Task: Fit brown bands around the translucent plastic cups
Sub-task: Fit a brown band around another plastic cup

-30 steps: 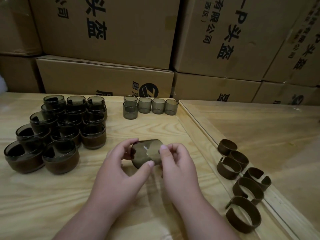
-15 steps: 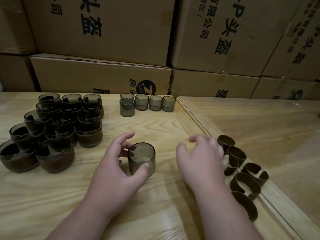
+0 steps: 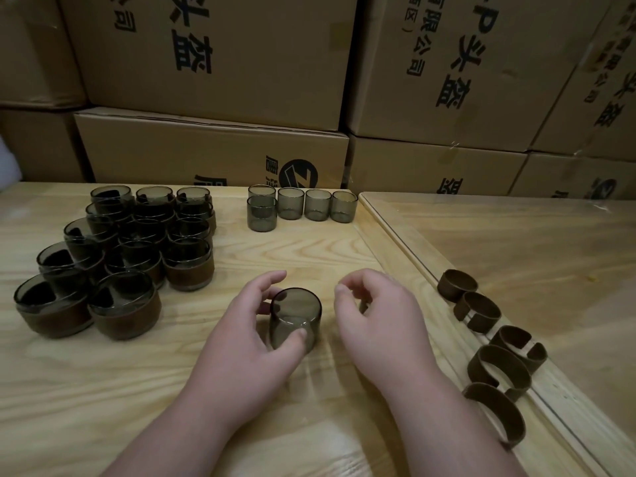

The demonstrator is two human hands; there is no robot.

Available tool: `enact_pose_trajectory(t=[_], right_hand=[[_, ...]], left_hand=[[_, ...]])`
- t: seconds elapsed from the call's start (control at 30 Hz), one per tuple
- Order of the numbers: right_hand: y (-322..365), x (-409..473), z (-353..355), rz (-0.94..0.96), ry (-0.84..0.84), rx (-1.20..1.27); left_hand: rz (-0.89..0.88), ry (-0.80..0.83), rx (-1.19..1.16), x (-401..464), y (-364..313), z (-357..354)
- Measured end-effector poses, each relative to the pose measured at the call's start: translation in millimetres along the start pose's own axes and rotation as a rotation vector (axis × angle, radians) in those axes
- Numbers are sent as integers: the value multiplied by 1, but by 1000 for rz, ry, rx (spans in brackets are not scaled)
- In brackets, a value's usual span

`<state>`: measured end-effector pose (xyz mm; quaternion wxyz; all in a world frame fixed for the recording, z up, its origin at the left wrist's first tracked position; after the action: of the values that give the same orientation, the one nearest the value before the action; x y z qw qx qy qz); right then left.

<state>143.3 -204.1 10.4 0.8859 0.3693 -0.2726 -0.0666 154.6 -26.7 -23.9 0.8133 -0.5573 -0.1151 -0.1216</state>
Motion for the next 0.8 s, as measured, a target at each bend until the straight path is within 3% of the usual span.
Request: enact_pose_trajectory(t=[0.17,0.33,0.5,0.63,0.8], right_hand=[[-2,4,6,-61,-105,45],[-9,1,2,-147,212,-181],[-9,-2,0,-193,262,-298],[-12,0,0,-205,175,-279],[-8,2,0,-140,5,-71]], left_hand=[[18,6,-9,0,-1,1],[33,21,3,0,-3,2],[57,29,-5,1,-3,2],[74,39,-15,0,-5,3],[55,16,3,0,-4,2]])
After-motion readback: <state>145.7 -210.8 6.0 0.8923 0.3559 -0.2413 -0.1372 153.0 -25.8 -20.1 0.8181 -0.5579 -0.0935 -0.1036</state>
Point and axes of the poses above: each hand's wrist, its own x-axis towards the middle knuckle, its own z-axis out of the back of the hand, y = z × x, the point moved 1 cm from there along x, towards the middle knuckle, and after that the axes turned 3 degrees about -y, right-handed, at the moved point
